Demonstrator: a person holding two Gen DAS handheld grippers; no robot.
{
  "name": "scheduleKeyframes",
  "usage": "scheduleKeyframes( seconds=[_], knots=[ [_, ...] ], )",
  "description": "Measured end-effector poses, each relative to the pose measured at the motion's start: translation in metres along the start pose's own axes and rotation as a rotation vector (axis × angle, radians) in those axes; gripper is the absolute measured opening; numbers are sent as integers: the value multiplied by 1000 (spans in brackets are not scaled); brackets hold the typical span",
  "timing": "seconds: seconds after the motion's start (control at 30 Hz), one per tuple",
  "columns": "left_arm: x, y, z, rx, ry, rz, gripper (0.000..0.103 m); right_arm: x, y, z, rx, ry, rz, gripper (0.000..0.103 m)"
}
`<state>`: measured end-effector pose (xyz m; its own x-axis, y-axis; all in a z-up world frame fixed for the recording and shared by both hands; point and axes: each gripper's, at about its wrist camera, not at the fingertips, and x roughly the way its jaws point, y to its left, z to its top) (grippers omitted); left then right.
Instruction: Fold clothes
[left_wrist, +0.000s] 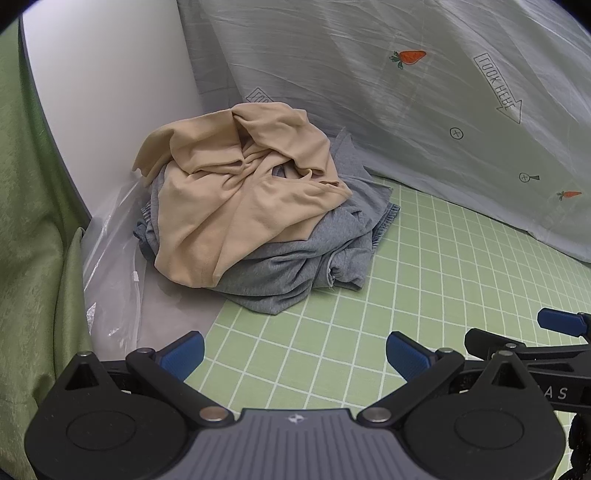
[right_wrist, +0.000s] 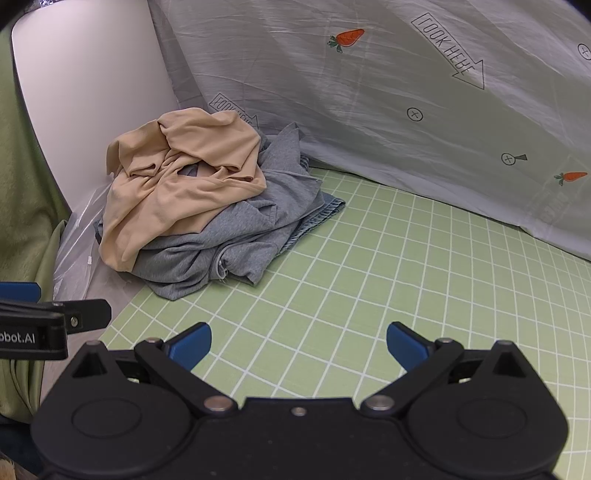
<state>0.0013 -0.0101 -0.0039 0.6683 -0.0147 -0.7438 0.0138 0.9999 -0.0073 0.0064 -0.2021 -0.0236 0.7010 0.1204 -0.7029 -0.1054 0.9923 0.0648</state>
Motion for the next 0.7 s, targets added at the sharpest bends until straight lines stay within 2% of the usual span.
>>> scheduleKeyframes(
  seconds=[0.7],
  knots=[
    [3, 0, 1, 14, 6, -4, 103, 5, 2, -2, -7, 11, 6, 102]
  ],
)
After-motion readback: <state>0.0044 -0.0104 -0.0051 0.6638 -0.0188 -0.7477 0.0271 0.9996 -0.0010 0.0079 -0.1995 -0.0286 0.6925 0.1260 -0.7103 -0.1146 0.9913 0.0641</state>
